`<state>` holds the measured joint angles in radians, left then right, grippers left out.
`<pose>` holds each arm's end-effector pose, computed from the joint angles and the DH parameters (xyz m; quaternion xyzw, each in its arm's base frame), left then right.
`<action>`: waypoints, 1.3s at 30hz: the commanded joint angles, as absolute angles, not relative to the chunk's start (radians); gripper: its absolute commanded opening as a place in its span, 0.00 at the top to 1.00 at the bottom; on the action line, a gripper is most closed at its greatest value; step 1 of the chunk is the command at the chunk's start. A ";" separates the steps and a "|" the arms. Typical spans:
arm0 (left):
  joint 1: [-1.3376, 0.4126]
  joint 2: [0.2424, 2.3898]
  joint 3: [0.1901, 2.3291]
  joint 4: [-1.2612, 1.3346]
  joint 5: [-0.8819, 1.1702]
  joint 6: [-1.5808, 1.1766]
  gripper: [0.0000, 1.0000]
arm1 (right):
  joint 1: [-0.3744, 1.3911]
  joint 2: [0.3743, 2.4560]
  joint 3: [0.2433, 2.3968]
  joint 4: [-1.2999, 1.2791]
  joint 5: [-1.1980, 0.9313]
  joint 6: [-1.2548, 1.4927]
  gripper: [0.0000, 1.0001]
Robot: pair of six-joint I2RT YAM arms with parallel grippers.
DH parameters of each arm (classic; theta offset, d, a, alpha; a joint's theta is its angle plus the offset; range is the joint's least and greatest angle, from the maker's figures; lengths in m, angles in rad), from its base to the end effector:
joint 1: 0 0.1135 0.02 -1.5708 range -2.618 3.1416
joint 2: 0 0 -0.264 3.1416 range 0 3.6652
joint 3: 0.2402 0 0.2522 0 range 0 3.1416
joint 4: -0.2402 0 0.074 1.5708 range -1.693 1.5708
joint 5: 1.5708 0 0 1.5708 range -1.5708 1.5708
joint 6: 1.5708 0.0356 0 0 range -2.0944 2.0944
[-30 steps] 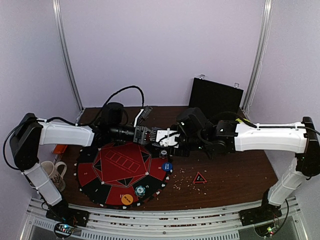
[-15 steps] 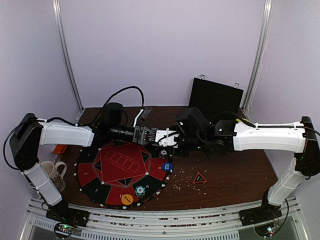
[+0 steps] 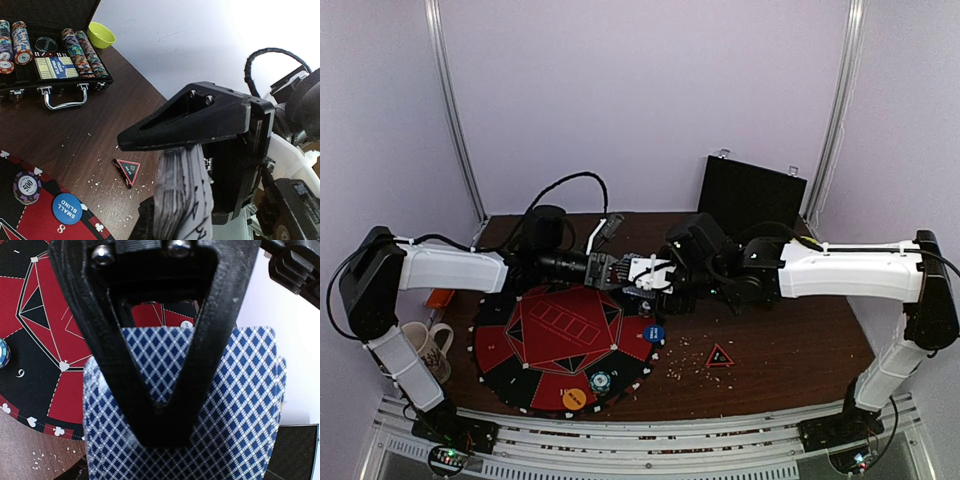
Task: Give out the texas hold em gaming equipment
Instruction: Pick up the poker card from the face-down deck piles.
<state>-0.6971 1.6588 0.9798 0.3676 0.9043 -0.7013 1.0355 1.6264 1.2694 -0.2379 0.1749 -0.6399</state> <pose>0.2603 -0.2544 0.2399 0.2558 0.7275 -0.6112 0.1782 0.1969 0.3198 0.2866 -0.6265 0.6193 0.0161 0.4731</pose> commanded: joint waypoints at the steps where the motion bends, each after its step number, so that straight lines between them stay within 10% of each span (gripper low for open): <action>1: -0.718 1.654 0.994 0.434 0.991 -0.688 0.99 | 1.024 1.658 1.302 -0.242 0.186 -0.615 0.28; 12: -0.716 1.666 0.996 0.426 0.985 -0.689 0.83 | 1.023 1.619 1.280 -0.232 0.161 -0.625 0.51; 39: -0.670 1.510 1.040 0.096 0.796 -0.450 0.31 | 1.024 1.610 1.260 -0.234 0.160 -0.626 0.51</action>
<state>-0.6895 1.5589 1.0649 0.0399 0.7624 -0.4545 1.0290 1.6329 1.2720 -0.2512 0.1562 -0.6254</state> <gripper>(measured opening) 0.680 0.512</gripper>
